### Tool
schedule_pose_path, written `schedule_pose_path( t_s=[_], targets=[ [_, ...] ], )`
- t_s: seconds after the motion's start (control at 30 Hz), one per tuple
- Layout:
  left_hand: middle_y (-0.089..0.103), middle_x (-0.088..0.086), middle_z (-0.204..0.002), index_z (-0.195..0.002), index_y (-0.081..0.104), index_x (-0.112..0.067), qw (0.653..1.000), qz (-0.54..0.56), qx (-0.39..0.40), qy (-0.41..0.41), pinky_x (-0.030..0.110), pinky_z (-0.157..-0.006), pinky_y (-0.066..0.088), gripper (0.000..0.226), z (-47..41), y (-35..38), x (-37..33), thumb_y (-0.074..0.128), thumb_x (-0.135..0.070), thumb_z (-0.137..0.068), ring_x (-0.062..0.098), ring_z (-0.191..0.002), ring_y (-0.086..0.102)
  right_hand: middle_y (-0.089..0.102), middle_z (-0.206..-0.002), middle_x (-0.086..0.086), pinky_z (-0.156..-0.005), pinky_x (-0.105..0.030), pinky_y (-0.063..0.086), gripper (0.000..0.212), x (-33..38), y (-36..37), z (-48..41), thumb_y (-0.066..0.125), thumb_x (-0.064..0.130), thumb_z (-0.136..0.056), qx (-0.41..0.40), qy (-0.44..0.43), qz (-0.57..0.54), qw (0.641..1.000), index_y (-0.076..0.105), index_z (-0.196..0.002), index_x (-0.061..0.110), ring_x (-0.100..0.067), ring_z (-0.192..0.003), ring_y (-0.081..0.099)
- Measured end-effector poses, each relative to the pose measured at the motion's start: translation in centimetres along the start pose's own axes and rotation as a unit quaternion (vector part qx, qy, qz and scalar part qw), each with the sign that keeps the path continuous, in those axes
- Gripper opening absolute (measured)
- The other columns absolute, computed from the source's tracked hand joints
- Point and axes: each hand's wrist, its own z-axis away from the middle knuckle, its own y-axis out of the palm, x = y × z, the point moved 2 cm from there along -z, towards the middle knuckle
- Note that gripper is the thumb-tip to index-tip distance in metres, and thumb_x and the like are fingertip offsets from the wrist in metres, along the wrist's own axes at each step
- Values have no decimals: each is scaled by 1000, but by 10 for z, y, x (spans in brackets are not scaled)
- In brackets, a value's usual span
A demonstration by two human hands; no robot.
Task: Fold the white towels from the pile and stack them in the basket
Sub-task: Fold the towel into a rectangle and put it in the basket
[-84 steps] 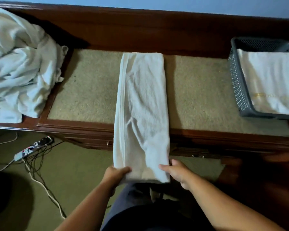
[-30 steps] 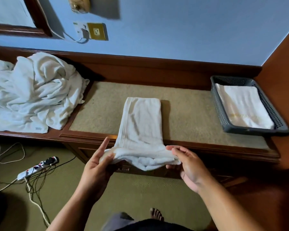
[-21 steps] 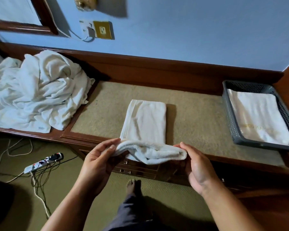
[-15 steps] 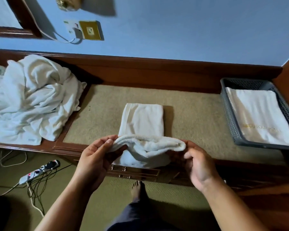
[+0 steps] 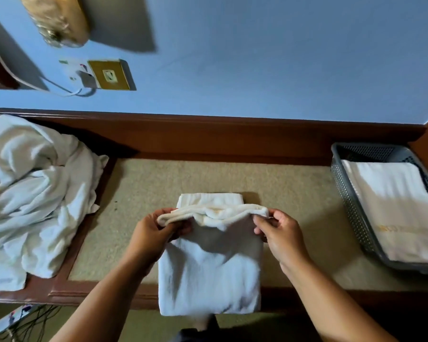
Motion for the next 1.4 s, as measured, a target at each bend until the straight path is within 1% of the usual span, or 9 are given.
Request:
schedule_pose_path(
  t_s=[0.2,0.53,0.67,0.8,0.9,1.0,1.13,1.27,1.4],
  targets=[
    [75,22,-83,-105,65,0,992,-77,-8,-102,29,-61,60,13,-84,-13,16,57,-10,-102,28,-70,75,71,-72,-2,-63,-29,46,18,-17,32,-75,73,28,-88,-84,32,104,990,71,-74,18,-14,-68,61],
    [74,18,-70,-106,54,-8,947,-225,25,-228,23,-46,46,19,-208,-16,61,49,-26,-105,27,-56,72,70,-99,-12,-82,-39,52,27,-77,73,-190,64,28,-95,-56,179,230,955,68,-103,3,-33,-97,67],
    [68,8,-55,-77,63,-10,931,-294,-17,-216,40,-57,59,32,-239,-22,89,75,-38,-86,27,-52,68,70,-106,-17,-77,-33,47,28,-97,78,-209,60,29,-98,-60,221,252,940,68,-106,4,-33,-98,65],
    [62,-6,-64,-72,60,-19,896,-406,-91,-155,27,-49,33,40,-238,-29,94,80,-53,-76,17,-62,59,66,-100,-17,-76,-31,41,26,-101,80,-210,61,28,-97,-81,212,257,939,63,-104,2,-35,-100,64],
    [68,0,-88,-100,61,-18,895,-412,-91,-143,30,-61,37,48,-236,-25,97,77,-57,-78,23,-80,61,63,-84,-7,-65,-31,43,26,-104,80,-209,66,32,-93,-84,189,244,947,58,-93,7,-34,-90,66],
    [64,-2,-91,-101,58,-17,902,-396,-50,-167,31,-69,44,56,-238,-24,100,79,-61,-74,23,-85,61,68,-93,1,-74,-32,54,43,-104,82,-206,81,43,-79,-58,207,187,959,62,-105,14,-22,-89,69],
    [78,7,-95,-104,75,-9,958,-145,34,-247,50,-89,59,75,-230,-33,92,88,-60,-49,27,-91,75,77,-97,-6,-90,-47,58,60,-95,84,-190,89,51,-60,54,290,55,954,74,-106,16,-26,-91,74],
    [77,15,-96,-104,74,-7,982,-85,58,-156,56,-84,59,60,-200,-23,44,86,-47,-60,38,-96,72,77,-91,-13,-73,-33,58,27,-41,79,-166,83,21,-79,50,244,-38,968,76,-99,5,-25,-80,75],
    [75,11,-97,-104,69,-7,992,-76,94,43,33,-75,57,33,-153,-21,-36,78,-27,-78,26,-89,72,76,-101,-13,-83,-34,56,32,36,47,-137,83,7,-72,29,43,-76,996,74,-102,5,-25,-94,73]
  ],
)
